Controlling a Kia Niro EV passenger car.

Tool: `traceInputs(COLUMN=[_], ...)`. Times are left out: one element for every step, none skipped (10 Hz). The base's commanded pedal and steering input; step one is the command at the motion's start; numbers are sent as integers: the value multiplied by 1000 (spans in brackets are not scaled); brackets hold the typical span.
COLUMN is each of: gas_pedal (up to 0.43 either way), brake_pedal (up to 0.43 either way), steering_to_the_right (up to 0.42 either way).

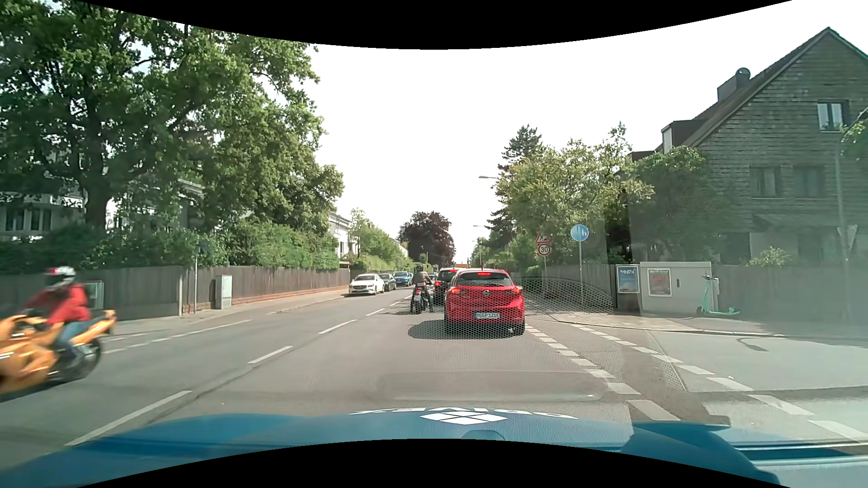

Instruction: Follow the waypoints while adhering to traffic rules and regulations

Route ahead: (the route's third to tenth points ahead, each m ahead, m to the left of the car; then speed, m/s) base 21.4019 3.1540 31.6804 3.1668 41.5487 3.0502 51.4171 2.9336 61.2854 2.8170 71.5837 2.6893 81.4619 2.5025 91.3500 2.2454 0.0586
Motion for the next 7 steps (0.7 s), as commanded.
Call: traceInputs(gas_pedal=[0, 0, 0, 0, 0, 0, 0], brake_pedal=[220, 274, 317, 335, 341, 348, 348], steering_to_the_right=[-1, -1, 0, 0, -1, -1, 0])
